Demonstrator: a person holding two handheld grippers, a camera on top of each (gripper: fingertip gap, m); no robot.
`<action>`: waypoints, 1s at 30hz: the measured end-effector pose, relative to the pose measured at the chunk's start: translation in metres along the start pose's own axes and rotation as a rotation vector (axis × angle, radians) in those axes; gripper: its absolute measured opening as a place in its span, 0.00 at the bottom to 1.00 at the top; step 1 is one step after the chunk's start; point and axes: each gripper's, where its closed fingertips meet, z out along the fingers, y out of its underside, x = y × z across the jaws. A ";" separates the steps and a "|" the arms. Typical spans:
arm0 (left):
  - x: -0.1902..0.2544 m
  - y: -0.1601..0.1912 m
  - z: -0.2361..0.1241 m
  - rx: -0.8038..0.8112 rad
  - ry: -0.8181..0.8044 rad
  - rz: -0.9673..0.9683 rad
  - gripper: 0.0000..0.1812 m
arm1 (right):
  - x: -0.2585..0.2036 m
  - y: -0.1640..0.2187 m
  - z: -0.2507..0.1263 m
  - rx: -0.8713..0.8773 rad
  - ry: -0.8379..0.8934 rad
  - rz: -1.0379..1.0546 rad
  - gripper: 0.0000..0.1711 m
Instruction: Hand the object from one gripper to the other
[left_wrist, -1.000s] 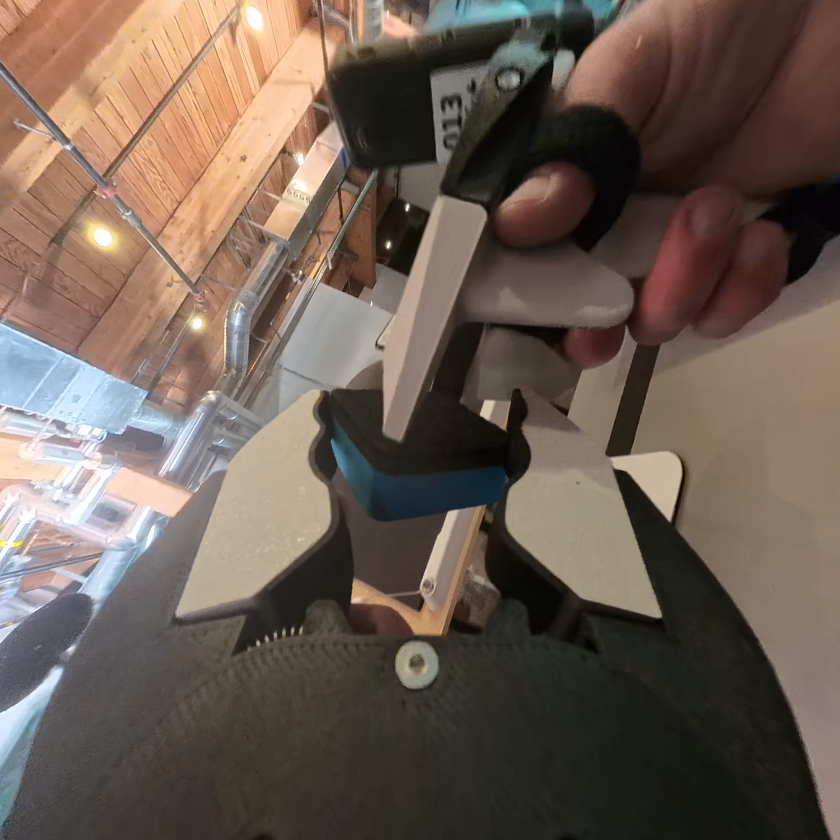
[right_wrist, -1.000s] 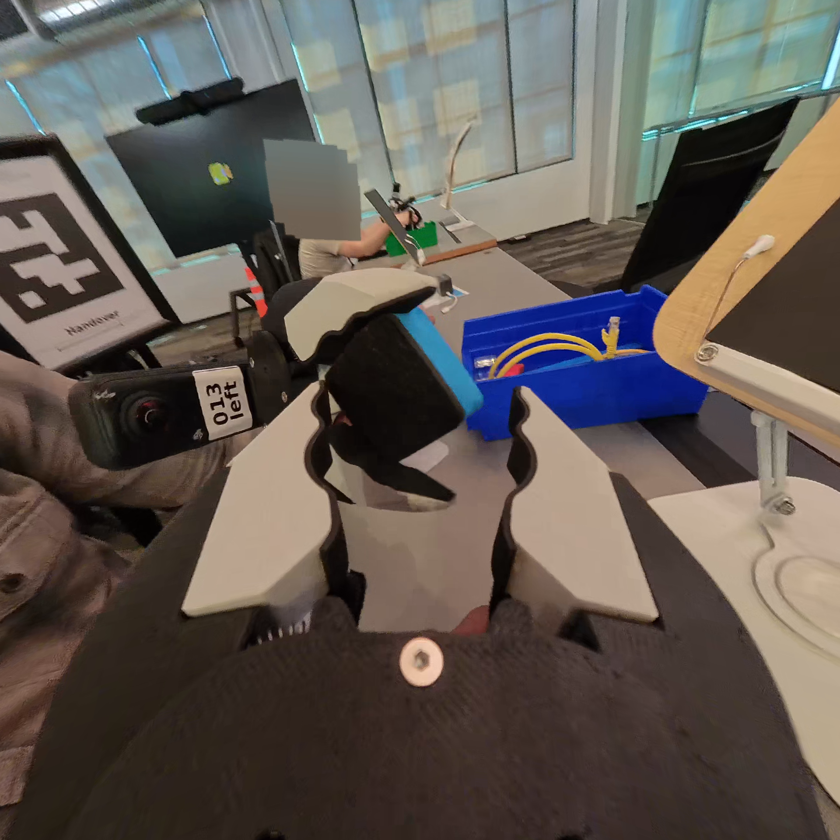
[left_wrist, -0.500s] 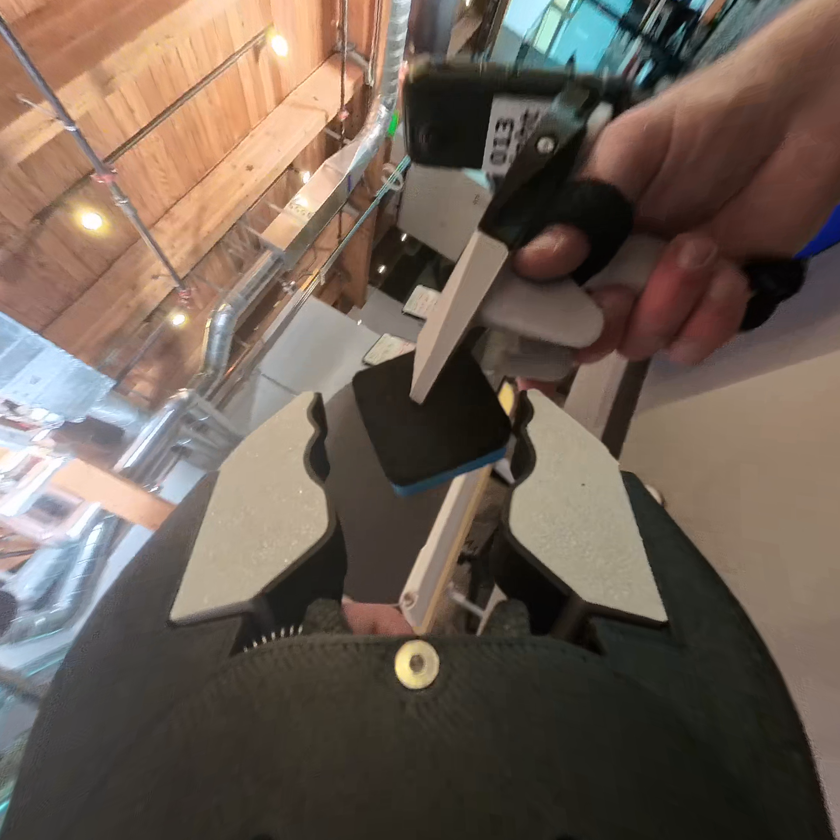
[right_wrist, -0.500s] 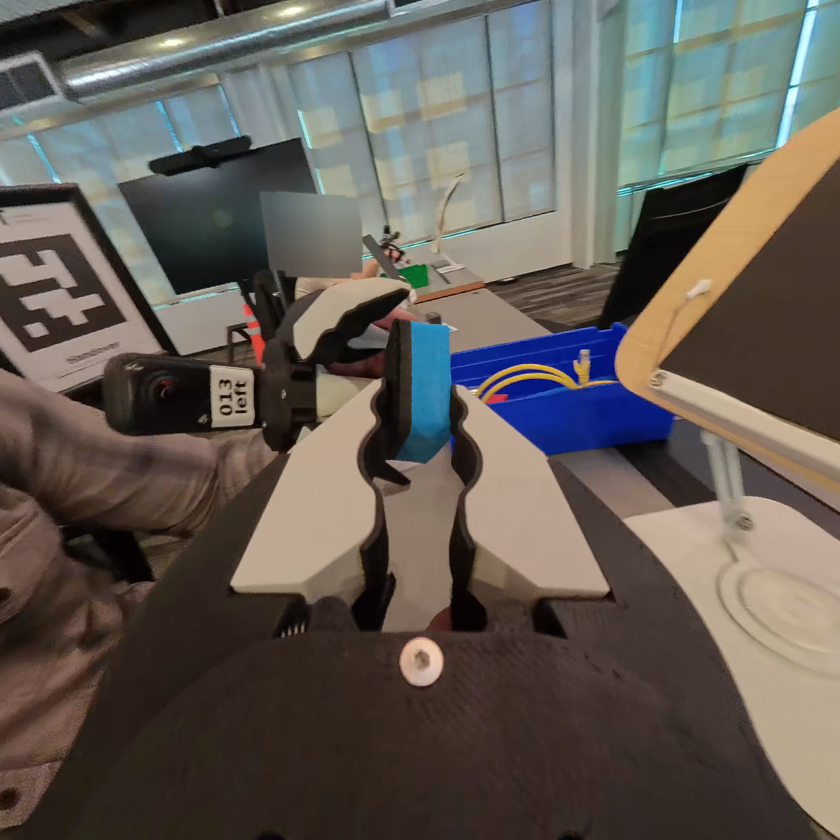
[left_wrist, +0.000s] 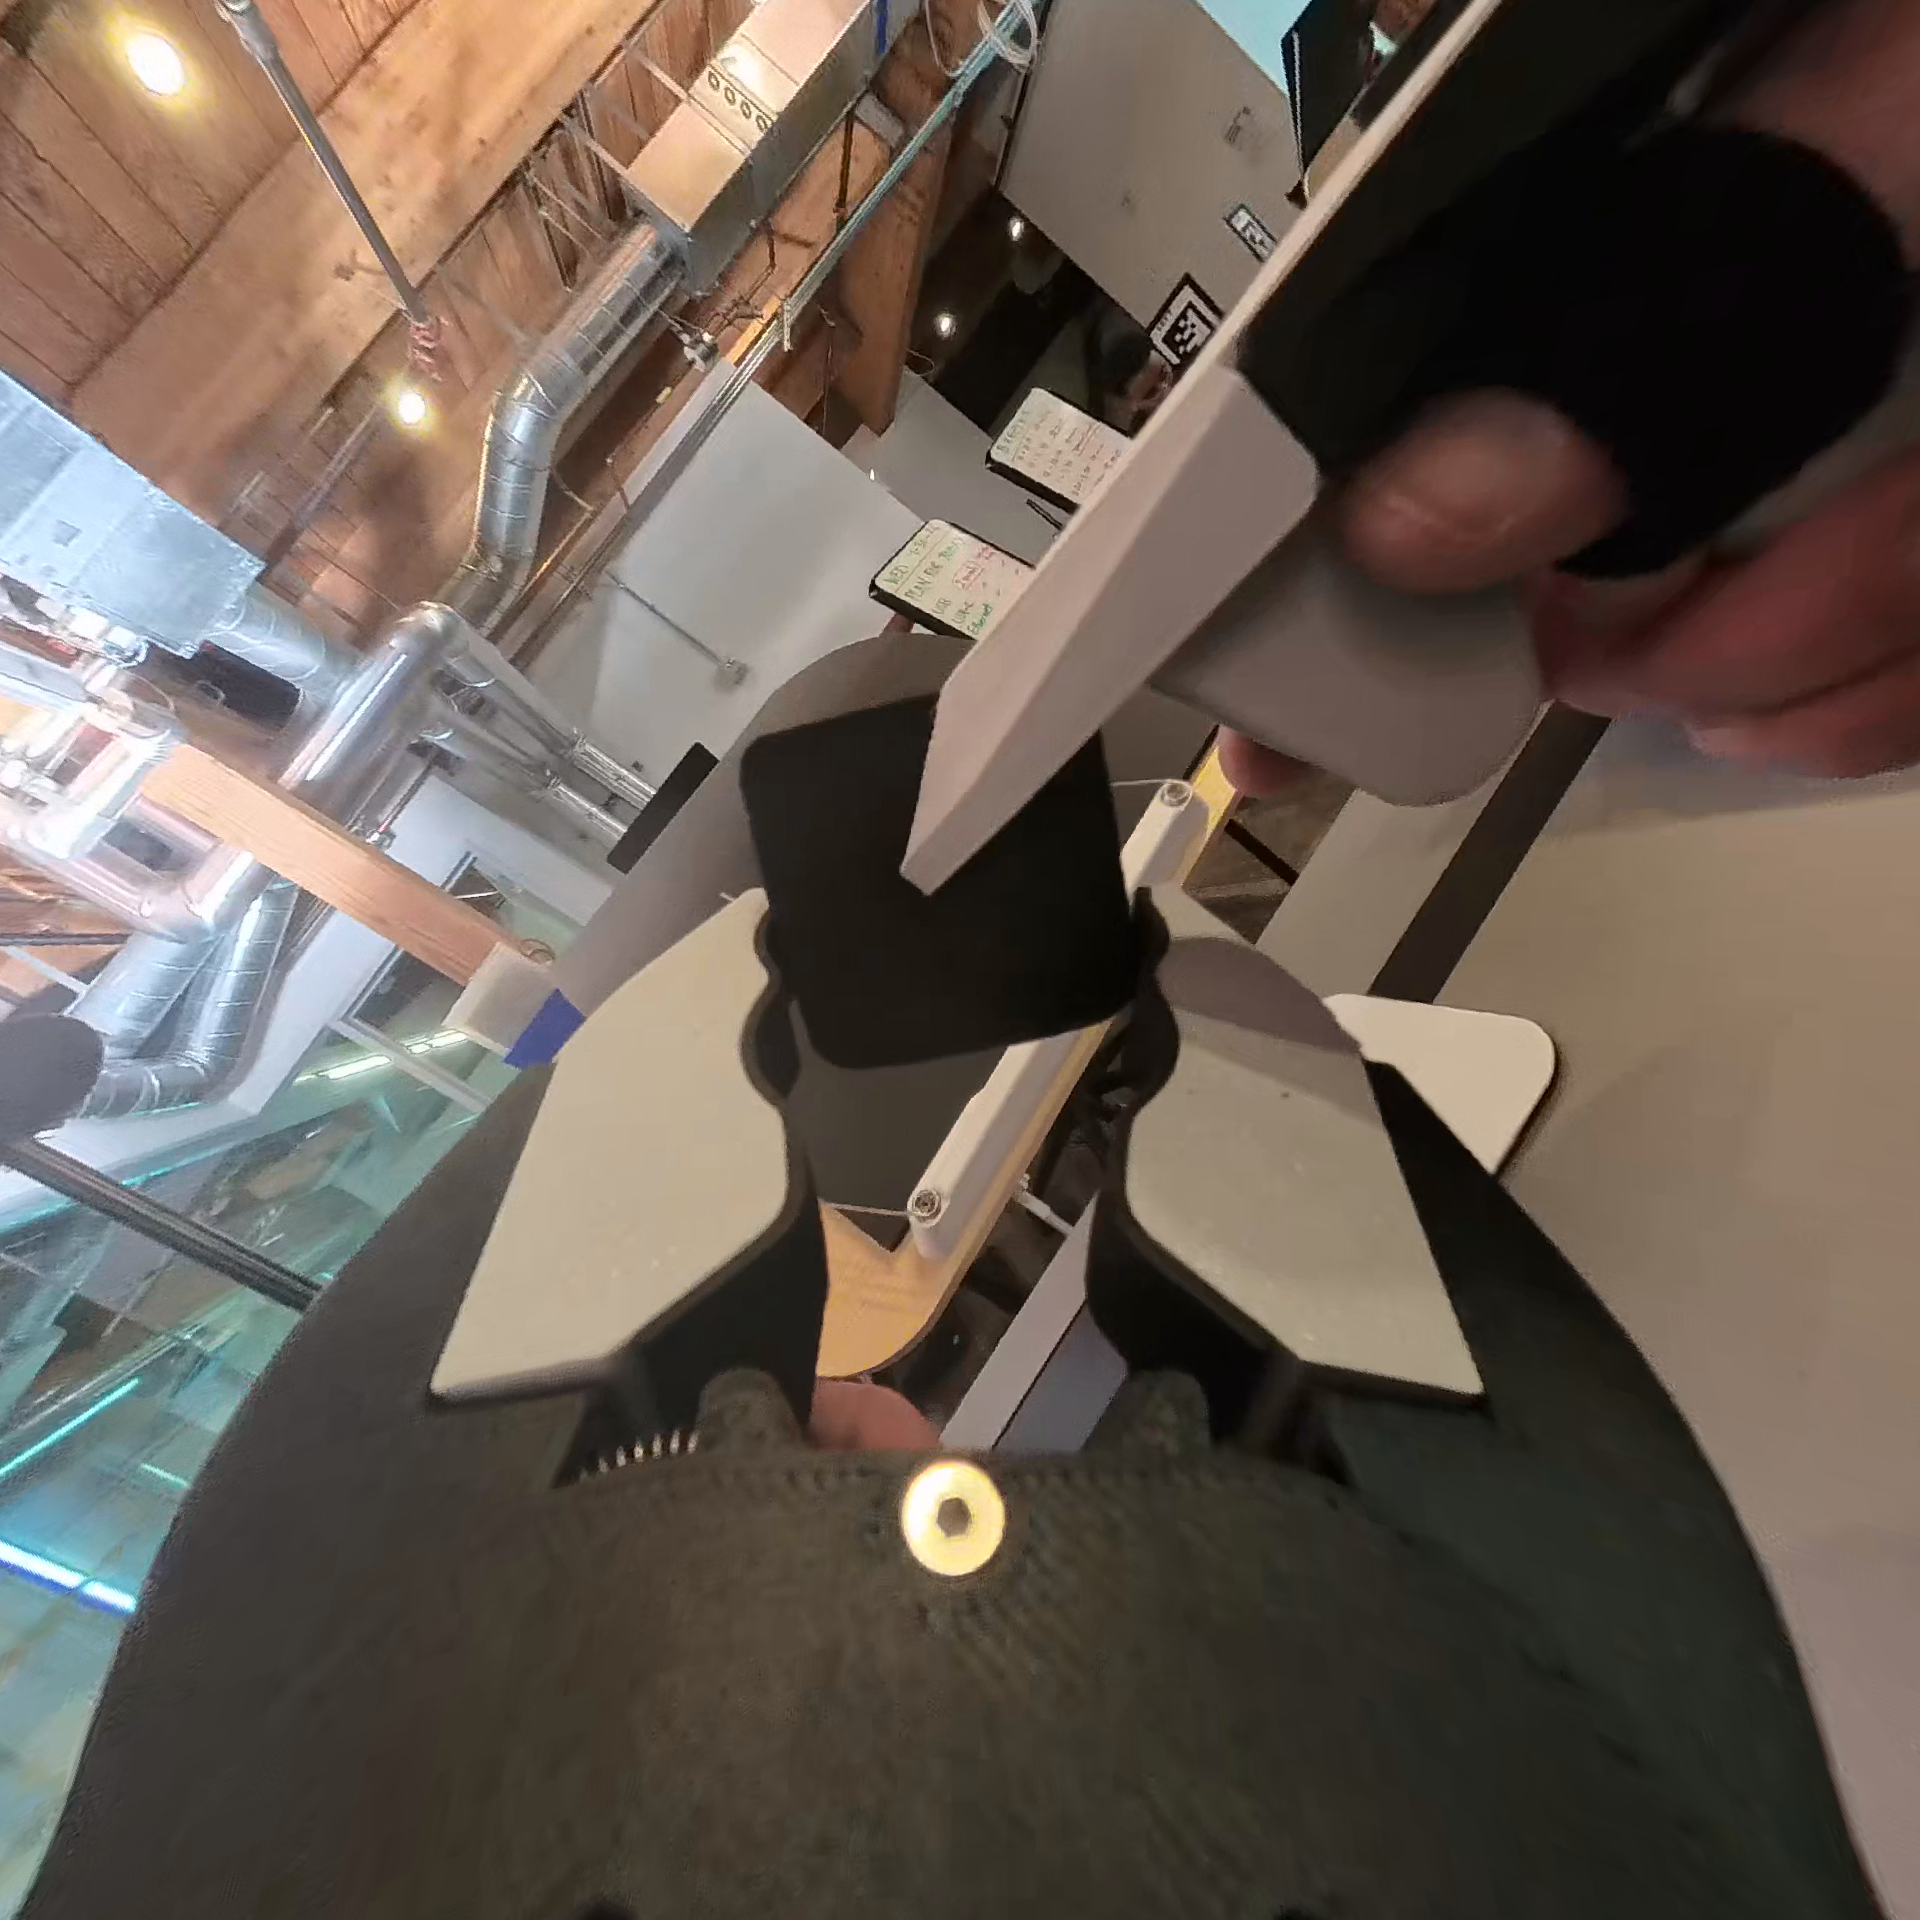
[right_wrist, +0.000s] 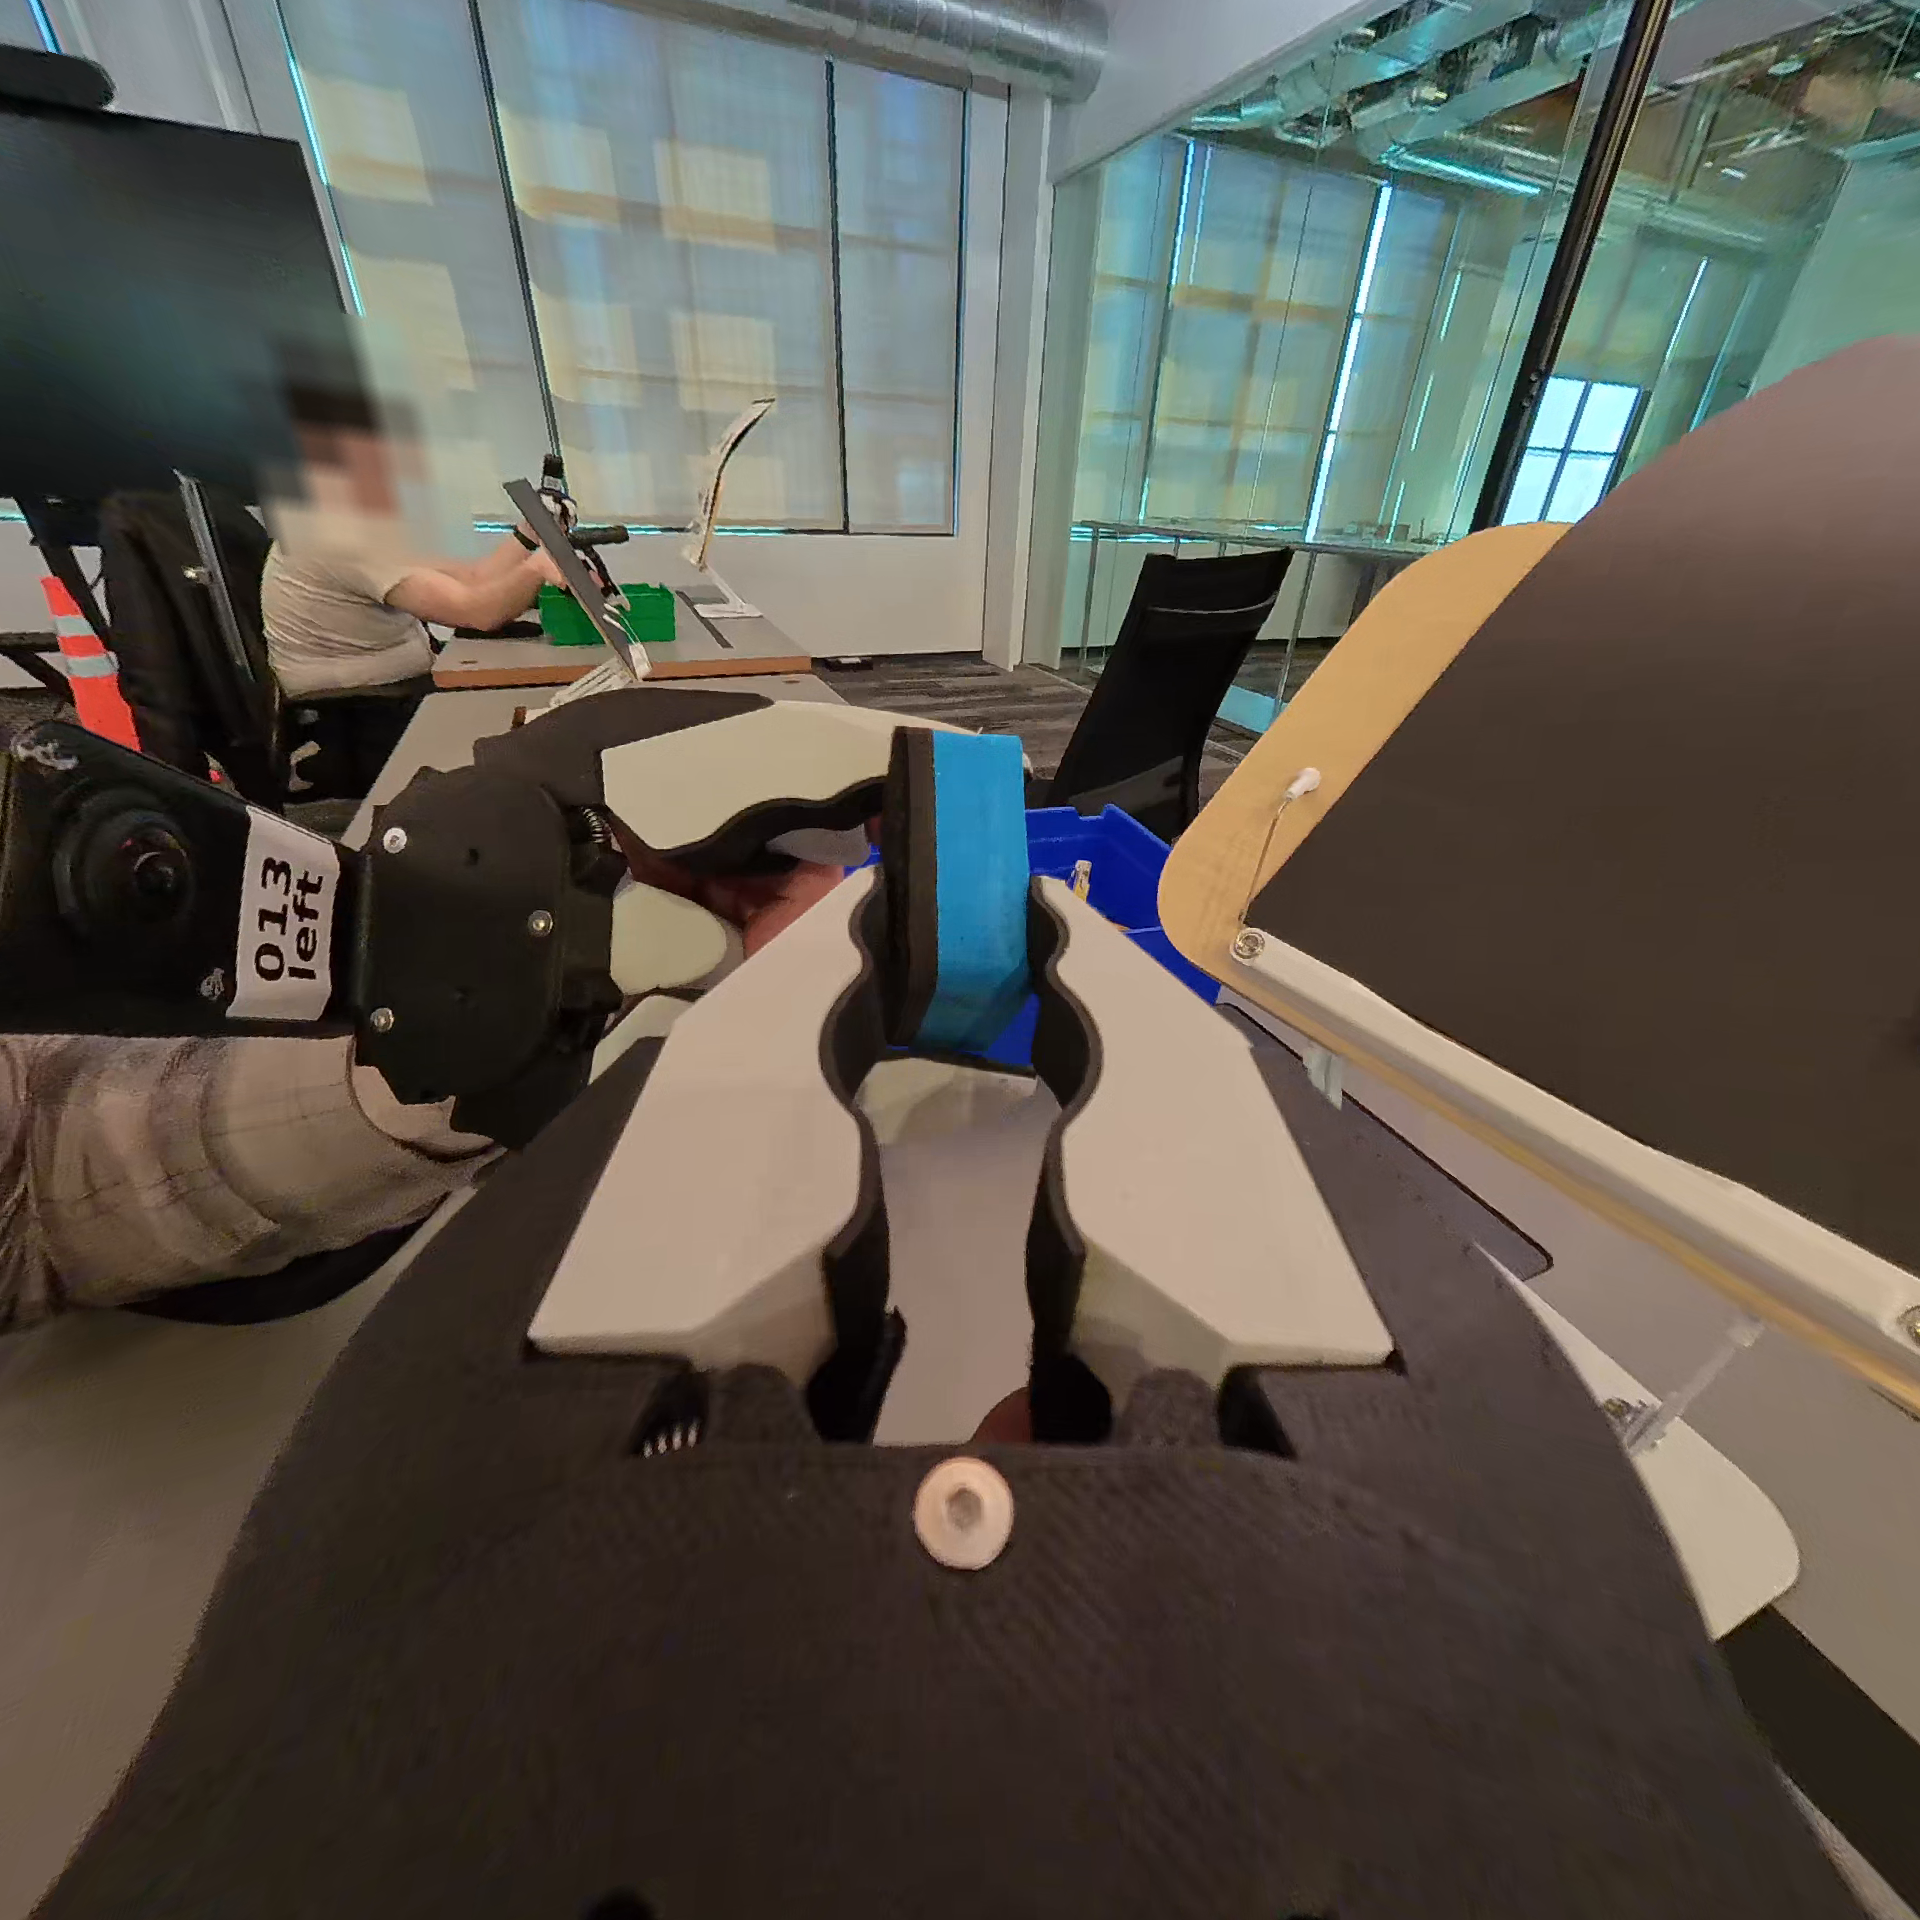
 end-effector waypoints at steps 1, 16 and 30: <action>0.000 0.001 0.000 0.000 -0.005 0.013 0.33 | 0.000 0.001 0.000 -0.001 -0.005 0.001 0.13; 0.031 -0.052 -0.041 0.401 0.235 0.144 0.32 | -0.052 0.001 -0.039 0.002 -0.688 0.410 0.40; 0.026 -0.037 -0.031 0.294 0.202 0.204 0.41 | -0.043 0.005 -0.025 0.046 -0.541 0.231 0.31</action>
